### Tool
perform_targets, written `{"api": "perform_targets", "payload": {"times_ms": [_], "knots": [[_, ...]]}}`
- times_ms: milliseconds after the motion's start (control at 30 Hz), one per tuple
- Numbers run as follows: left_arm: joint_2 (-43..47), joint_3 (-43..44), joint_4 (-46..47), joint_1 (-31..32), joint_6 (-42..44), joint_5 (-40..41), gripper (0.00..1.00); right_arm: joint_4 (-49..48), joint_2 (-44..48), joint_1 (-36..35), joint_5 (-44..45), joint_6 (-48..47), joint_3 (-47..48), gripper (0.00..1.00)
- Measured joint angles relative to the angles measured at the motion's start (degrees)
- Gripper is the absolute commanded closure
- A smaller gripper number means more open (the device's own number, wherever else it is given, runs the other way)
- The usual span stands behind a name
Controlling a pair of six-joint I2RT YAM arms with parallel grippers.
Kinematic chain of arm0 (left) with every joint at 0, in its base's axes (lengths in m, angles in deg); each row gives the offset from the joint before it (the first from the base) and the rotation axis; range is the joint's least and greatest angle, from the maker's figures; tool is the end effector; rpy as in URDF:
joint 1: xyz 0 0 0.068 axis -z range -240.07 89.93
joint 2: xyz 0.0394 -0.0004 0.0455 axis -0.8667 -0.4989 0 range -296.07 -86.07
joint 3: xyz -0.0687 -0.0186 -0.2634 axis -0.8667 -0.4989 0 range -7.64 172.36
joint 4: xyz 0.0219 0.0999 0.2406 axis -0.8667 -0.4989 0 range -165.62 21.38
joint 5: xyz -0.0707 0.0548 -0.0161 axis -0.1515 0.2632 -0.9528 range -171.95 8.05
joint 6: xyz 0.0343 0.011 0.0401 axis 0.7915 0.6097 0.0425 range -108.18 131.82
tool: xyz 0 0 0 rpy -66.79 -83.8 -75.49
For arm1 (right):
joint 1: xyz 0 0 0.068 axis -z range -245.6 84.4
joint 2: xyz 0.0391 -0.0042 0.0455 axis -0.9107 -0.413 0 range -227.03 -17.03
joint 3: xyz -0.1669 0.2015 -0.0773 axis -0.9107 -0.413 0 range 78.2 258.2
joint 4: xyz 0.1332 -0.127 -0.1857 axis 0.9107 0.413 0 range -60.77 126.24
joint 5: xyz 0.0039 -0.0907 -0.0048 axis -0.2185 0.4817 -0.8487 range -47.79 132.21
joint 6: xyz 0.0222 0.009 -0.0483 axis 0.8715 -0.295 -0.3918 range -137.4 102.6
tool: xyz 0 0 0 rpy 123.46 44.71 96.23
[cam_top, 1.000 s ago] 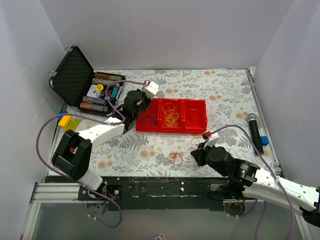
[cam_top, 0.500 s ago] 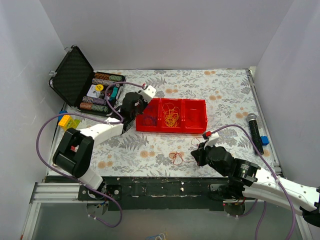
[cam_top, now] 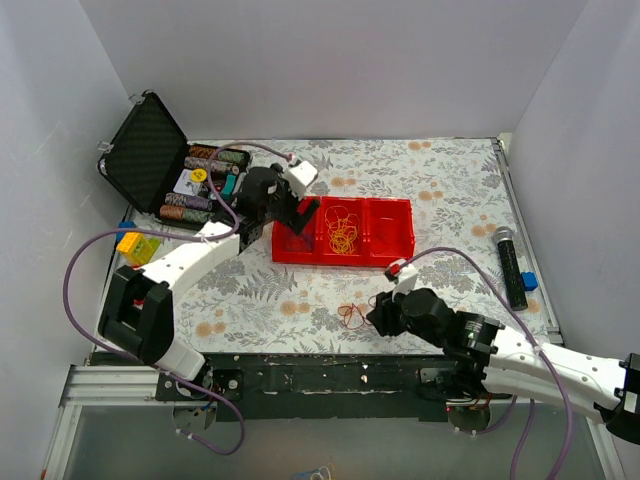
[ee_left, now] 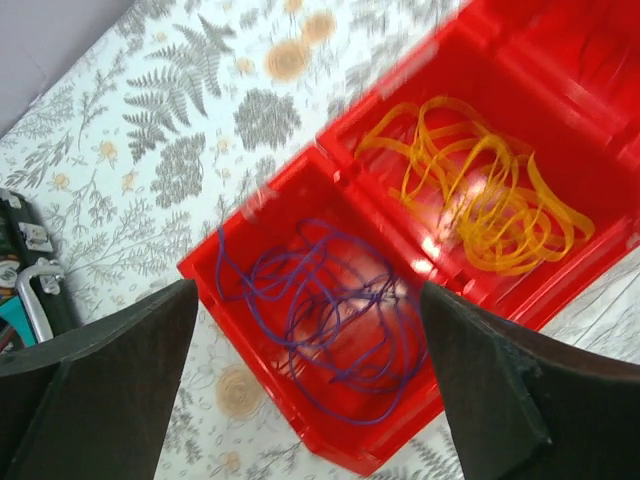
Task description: Untangle the cables
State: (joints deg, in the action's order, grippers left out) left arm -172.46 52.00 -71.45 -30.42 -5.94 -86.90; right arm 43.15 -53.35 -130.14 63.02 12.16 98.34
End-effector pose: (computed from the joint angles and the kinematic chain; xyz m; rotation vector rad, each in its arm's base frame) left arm 0.2977 -0.1730 0.2662 0.2753 2.1224 -0.5853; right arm 0.0768 0.1319 0.2054 -0.4205 2.0775 0.6253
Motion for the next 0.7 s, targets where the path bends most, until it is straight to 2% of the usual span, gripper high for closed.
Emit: {"api": "perform_targets", "payload": {"times_ms": [100, 267, 333, 567, 700], "knots": [[0.02, 7.58, -6.01, -2.12, -3.61, -2.91, 0.02, -2.6, -3.76, 0.0, -3.58, -1.53, 0.46, 0.41], [-0.02, 24.85, -16.65, -8.07, -9.22, -5.79, 0.02, -6.05, -11.91, 0.0, -7.8, -3.87, 1.64, 0.36], [0.15, 29.07, -19.71, -9.73, -10.45, -7.74, 0.02, -7.23, -14.71, 0.0, -8.92, -4.5, 2.34, 0.35], [1.99, 31.28, -29.7, -13.09, -12.13, -15.69, 0.02, -8.11, -25.29, 0.0, -8.22, -6.05, 7.3, 0.35], [1.99, 31.19, -32.68, -17.79, -12.0, -20.65, 0.02, -7.1, -30.23, 0.0, -4.68, -6.64, 9.97, 0.35]]}}
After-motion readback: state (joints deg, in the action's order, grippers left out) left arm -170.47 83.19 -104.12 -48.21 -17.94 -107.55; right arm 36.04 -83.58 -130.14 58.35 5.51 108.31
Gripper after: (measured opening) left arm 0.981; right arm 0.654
